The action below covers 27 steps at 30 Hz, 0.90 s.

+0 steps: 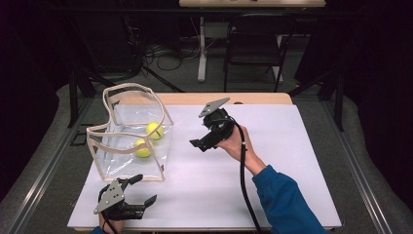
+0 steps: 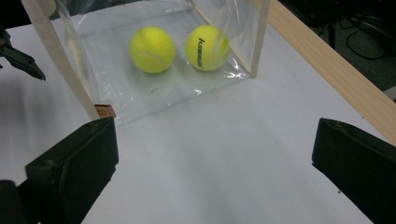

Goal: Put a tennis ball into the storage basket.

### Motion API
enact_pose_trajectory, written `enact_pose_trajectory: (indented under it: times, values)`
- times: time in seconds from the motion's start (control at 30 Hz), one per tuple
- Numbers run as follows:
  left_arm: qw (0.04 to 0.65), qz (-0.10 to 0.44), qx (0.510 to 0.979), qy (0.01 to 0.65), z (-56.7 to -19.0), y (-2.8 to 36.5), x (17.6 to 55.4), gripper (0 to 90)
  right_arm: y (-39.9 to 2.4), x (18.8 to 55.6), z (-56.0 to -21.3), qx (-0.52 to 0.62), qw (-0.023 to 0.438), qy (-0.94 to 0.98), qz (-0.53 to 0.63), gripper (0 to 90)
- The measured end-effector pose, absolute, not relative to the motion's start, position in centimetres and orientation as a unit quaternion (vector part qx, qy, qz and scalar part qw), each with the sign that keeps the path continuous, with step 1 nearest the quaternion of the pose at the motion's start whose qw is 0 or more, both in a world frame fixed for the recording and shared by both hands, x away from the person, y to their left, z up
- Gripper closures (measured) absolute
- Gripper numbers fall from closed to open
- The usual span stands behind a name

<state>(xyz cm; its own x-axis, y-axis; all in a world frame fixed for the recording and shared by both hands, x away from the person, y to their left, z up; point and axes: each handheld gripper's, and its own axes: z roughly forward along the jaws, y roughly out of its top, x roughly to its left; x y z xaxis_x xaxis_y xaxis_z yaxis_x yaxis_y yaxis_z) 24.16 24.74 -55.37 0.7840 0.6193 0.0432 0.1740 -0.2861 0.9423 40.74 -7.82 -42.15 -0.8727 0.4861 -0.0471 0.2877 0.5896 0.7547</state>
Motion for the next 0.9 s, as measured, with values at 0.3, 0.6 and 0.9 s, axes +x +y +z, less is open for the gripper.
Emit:
enact_pose_trajectory:
  times: [0.3, 0.6, 0.9]
  values:
    - [0.54, 0.206, 0.775, 0.256, -55.4, 24.7, 24.1, 16.1, -9.4, 40.0, -42.7, 0.225, 0.125, 0.883, 0.392, 0.0]
    - [0.54, 0.206, 0.775, 0.256, -55.4, 24.7, 24.1, 16.1, -10.9, 39.0, -43.3, 0.23, 0.125, 0.884, 0.387, 0.0]
    - [0.54, 0.206, 0.775, 0.256, -55.4, 24.7, 24.1, 16.1, -12.2, 38.2, -43.7, 0.233, 0.129, 0.884, 0.384, 0.0]
